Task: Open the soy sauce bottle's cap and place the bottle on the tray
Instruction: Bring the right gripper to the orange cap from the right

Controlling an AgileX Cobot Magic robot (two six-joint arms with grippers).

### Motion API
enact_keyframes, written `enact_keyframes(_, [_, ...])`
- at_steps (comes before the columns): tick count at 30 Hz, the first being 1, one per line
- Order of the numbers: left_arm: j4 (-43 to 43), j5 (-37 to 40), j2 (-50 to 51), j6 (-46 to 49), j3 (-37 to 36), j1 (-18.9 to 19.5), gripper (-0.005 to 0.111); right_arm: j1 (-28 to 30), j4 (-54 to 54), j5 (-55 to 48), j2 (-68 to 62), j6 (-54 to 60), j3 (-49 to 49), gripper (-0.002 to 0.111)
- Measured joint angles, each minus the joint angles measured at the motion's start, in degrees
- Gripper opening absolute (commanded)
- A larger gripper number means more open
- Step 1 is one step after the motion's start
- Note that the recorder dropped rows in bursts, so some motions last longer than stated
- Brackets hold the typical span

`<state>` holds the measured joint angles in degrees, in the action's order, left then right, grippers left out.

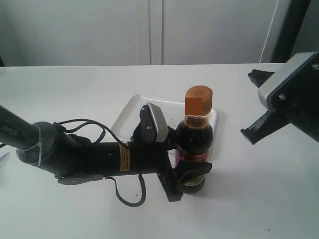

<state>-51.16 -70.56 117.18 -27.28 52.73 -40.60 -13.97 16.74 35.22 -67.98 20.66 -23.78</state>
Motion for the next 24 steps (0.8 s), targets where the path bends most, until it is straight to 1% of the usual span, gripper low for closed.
enact_keyframes(4, [0.0,0.0,0.0,0.0,0.0,0.0,0.0,-2.47,-1.86,1.28,-1.77,4.41,0.03,0.0])
enact_keyframes(10, [0.0,0.0,0.0,0.0,0.0,0.0,0.0,-6.47,-11.17,1.53,-3.61,16.99,0.03,0.0])
enact_keyframes(14, [-0.11,0.0,0.0,0.0,0.0,0.0,0.0,-8.99,-13.46,0.85,-4.0,22.61,-0.61,0.0])
enact_keyframes(17, [-0.11,0.0,0.0,0.0,0.0,0.0,0.0,-10.4,-15.25,0.62,-4.58,25.69,-0.8,0.0])
enact_keyframes(24, [-0.19,0.0,0.0,0.0,0.0,0.0,0.0,-11.93,-17.82,-1.28,-6.58,27.01,-2.26,0.0])
